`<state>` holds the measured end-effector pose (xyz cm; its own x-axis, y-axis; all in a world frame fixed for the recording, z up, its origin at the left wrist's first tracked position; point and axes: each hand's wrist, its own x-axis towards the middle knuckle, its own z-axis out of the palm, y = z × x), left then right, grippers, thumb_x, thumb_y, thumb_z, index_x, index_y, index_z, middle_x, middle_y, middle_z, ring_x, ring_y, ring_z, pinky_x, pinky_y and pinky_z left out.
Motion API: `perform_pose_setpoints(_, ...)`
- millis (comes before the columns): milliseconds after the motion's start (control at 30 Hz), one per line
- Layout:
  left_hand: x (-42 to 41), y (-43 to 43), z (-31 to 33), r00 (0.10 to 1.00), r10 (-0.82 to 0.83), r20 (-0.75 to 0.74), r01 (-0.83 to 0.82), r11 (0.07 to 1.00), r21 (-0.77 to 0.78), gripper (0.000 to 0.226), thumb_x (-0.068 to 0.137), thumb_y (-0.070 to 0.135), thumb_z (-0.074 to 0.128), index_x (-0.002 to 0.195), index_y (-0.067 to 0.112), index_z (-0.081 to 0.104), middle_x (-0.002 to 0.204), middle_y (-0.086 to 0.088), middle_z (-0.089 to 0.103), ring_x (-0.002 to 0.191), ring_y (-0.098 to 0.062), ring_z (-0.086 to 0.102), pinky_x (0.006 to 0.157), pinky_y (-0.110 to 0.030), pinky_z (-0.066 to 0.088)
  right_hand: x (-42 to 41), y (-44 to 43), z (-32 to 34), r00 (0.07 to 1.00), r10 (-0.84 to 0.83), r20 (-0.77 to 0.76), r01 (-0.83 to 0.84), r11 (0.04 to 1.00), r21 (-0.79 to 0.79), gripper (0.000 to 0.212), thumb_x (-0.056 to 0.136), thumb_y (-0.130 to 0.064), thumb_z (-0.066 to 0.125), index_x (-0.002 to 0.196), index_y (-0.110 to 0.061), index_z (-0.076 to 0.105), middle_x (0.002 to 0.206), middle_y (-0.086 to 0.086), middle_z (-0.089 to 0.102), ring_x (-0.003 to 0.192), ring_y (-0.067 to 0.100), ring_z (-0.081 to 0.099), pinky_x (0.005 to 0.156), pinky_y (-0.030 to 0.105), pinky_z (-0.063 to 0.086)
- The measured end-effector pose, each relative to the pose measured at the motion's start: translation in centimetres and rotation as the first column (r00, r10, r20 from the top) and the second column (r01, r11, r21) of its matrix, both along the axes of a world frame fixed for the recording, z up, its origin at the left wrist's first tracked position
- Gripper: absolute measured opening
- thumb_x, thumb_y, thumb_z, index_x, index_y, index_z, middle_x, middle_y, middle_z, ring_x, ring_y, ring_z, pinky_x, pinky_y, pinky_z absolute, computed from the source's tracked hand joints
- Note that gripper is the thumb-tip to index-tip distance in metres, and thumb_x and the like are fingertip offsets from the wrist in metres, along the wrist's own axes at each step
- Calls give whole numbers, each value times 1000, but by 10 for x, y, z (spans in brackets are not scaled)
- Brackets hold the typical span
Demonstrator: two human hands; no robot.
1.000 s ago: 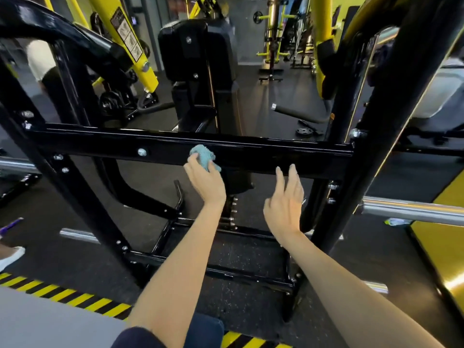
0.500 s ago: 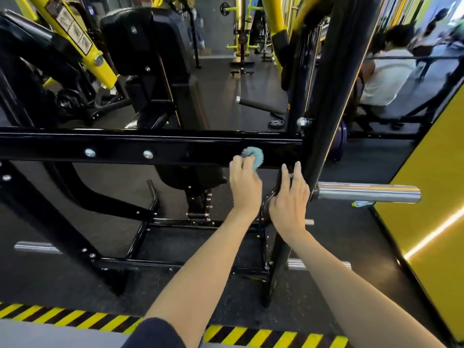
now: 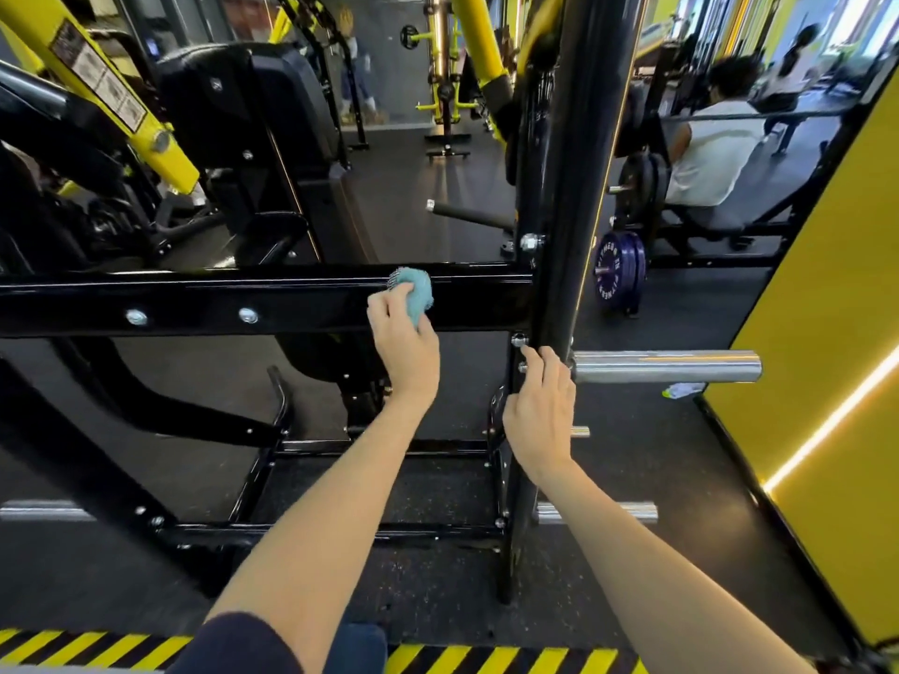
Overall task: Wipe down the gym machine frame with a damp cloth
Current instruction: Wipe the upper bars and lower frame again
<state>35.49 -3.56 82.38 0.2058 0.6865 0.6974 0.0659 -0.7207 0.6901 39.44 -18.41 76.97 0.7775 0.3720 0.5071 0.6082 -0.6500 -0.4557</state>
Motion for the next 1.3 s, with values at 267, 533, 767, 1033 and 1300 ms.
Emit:
perform_pose_setpoints(267,60,-62,8,964,-195,-180,244,918,312,38,70,-16,67,105,-2,67,92,-15,62,85,-28,55,72,-31,53,7,-15,-6,999,-4,-38,7,998,62,61,78,8,58,136,-3,46,139,18,44,127,33,43,103,44,39)
perform_pose_setpoints(533,5,-21,-77,638,-91,-764,336,926,170,41,86,-10,48,123,1,59,124,-21,49,115,-37,45,94,-47,46,-6,-26,-24,988,22,-153,-30,998,-54,45,84,4,54,128,-4,53,127,12,50,114,30,49,93,42,45)
perform_pose_setpoints(767,-103,40,-74,688,-316,-654,134,940,-314,39,87,8,65,126,13,58,118,-10,62,107,-27,58,86,-35,49,-53,68,-30,737,224,-638,-234,970,71,45,89,0,53,133,-10,45,121,11,53,99,25,55,72,32,45)
perform_pose_setpoints(1033,-222,151,-38,909,-106,-404,-77,908,-412,20,85,-1,64,101,9,57,97,-6,59,90,-20,56,77,-24,45,-144,201,-1,433,380,-817,-400,894,203,55,91,-1,49,143,-16,35,83,2,52,76,16,51,78,32,43)
perform_pose_setpoints(1300,-299,265,-11,911,159,-380,-216,970,-113,29,89,2,58,116,10,53,112,-5,47,94,-19,53,73,-22,36,-232,312,28,866,416,-278,-444,895,-44,68,89,-7,54,149,-17,23,150,10,22,131,26,34,100,36,41)
